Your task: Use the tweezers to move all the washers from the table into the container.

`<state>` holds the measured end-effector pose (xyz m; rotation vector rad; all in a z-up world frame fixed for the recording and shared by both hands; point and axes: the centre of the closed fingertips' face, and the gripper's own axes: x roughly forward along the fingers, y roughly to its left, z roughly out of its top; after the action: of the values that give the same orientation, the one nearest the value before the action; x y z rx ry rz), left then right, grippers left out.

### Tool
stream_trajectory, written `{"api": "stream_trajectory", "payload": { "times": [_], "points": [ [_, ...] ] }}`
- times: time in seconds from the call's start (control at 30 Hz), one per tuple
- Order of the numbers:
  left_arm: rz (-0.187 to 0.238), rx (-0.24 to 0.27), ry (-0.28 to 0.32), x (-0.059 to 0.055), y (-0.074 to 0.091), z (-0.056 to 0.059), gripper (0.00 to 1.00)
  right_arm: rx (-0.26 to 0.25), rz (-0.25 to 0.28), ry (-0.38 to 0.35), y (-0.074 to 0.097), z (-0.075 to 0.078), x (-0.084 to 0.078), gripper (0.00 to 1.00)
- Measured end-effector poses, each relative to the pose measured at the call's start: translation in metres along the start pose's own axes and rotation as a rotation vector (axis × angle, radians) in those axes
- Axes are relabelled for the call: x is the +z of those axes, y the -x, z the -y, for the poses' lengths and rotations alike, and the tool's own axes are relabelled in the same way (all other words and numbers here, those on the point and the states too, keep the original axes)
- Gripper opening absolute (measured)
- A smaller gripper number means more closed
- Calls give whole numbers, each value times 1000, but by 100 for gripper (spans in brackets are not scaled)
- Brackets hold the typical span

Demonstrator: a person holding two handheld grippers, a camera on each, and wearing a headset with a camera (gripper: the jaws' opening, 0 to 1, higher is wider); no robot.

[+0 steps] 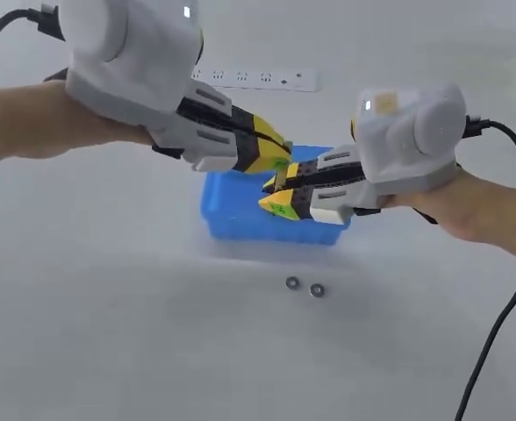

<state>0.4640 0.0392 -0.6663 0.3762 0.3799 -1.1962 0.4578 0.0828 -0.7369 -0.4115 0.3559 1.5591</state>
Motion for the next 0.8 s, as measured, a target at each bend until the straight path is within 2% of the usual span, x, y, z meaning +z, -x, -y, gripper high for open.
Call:
{"api": "stream_trajectory", "payload": {
  "times": [0.03, 0.17, 0.23, 0.43, 0.47, 0.63, 0.73, 0.8],
  "points": [
    [16, 5, 25, 2, 0, -1, 4, -2, 1, 2, 0, 1, 1, 11],
    [17, -2, 24, 3, 2, 0, 4, -6, 2, 1, 0, 0, 3, 11],
    [25, -5, 44, 5, 4, -1, 4, -10, 11, -5, 0, 0, 5, 11],
    [27, -4, 23, 5, 3, -2, 4, -30, 7, 1, 1, 4, 5, 13],
    [29, -2, 1, 5, 3, -3, 4, -37, 8, -4, 1, 6, 6, 13],
    [31, -3, -11, 4, 3, -7, 4, -62, -5, -35, 3, 12, 2, 23],
    [34, 8, -14, 6, 4, -10, 4, -94, -12, -26, 6, 17, 1, 23],
    [40, 15, -18, 9, 5, -12, 4, -93, -10, -35, 7, 16, 1, 26]
  ]
}}
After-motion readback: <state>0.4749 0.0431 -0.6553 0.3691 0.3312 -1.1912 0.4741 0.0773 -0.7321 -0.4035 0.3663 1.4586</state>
